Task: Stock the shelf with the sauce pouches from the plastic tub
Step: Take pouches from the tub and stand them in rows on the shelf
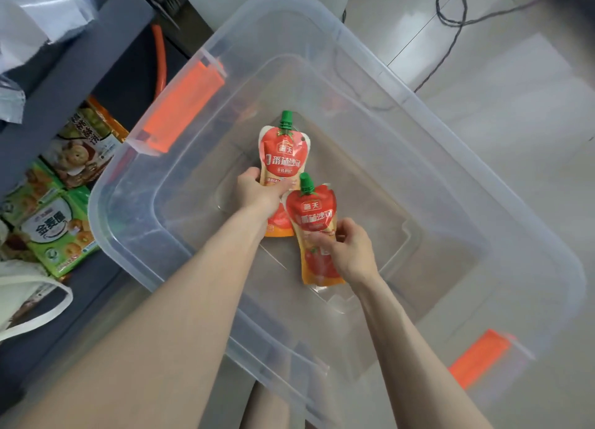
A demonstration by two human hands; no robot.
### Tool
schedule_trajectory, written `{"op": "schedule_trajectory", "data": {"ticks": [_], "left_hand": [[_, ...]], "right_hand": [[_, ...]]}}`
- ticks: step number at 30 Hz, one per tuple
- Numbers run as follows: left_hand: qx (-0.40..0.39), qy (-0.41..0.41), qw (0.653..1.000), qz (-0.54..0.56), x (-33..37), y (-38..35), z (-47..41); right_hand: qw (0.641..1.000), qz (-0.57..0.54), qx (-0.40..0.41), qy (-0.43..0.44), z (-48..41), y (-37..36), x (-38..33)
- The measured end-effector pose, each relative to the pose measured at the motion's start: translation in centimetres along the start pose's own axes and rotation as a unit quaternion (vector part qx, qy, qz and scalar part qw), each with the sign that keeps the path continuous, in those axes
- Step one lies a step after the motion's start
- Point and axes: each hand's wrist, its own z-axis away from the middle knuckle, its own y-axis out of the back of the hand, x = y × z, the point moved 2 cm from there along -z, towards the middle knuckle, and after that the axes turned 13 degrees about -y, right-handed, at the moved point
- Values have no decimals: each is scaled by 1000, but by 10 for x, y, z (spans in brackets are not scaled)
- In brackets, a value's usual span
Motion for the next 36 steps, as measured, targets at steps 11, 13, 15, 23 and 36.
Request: {"op": "schedule_trajectory", "data": {"ticks": [11,13,15,23,36], "left_hand": [[-27,-129,984,124,71,82,135],[-12,-148,977,155,86,110,171],[3,-168,968,186,101,140,208],[154,-231,925,261,127,278,373],[375,-315,810,321,148,496,487]], "right_hand": [[978,-91,-93,164,145,65,-60],[971,-104,-122,178,185,69,-74],[965,-98,-146,197,228,68,-87],[936,-48,-213,276,418,39,-114],[802,91,-319,496,640,-98,-222]]}}
